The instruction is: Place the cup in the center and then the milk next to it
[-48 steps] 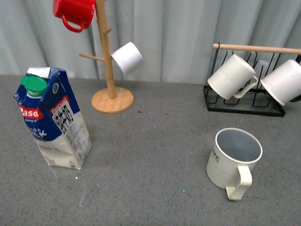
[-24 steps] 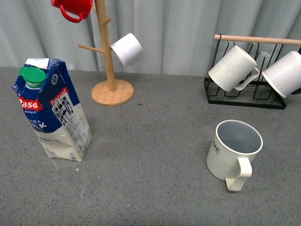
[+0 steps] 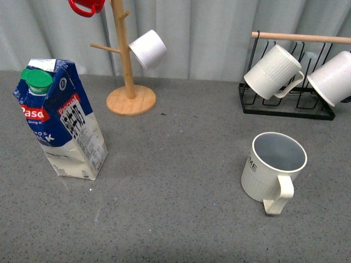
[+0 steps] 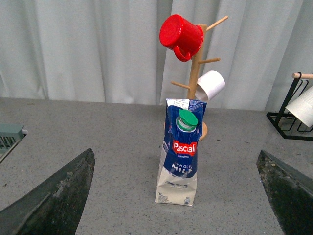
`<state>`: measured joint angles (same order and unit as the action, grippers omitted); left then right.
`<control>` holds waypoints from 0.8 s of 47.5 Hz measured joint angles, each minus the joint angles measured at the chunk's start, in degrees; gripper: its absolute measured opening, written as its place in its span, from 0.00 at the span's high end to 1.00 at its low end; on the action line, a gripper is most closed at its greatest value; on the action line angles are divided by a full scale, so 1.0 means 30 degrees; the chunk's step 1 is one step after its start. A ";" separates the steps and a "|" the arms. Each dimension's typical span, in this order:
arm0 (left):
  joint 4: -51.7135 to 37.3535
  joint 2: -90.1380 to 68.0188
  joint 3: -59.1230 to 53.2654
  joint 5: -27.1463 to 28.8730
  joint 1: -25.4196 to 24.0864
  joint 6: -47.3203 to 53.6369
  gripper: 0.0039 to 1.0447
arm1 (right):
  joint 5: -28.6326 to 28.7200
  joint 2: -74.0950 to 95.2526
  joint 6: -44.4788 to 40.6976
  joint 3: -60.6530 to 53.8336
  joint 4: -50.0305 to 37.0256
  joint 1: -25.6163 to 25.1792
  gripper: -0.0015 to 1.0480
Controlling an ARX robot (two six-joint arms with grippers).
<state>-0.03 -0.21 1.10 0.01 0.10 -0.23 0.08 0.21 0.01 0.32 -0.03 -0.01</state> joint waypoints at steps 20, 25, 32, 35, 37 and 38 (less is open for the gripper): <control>0.0000 0.0007 0.0000 -0.0007 0.0000 0.0000 0.06 | -0.0612 0.9646 -0.0852 0.2463 -0.3672 0.0189 0.09; 0.0000 0.0007 0.0000 -0.0007 0.0000 0.0000 0.06 | 0.0379 1.3843 -0.0809 0.3803 -0.5173 0.0182 0.09; 0.0000 0.0007 0.0000 0.0000 0.0000 0.0000 0.06 | 0.0816 1.9686 -0.0714 0.5872 -0.5668 0.0408 0.09; 0.0000 0.0007 0.0000 0.0000 0.0000 0.0000 0.06 | 0.1275 2.2185 -0.0627 0.6921 -0.5493 0.0619 0.09; 0.0000 0.0007 0.0000 -0.0007 0.0000 0.0000 0.06 | 0.1384 2.3780 -0.0627 0.7584 -0.5537 0.0801 0.09; 0.0000 0.0007 0.0000 -0.0007 0.0000 0.0000 0.06 | 0.1392 2.4706 -0.0612 0.7912 -0.5778 0.0889 0.09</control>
<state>-0.03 -0.19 1.10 -0.01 0.10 -0.23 4.25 74.32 -1.83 24.05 -17.37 2.66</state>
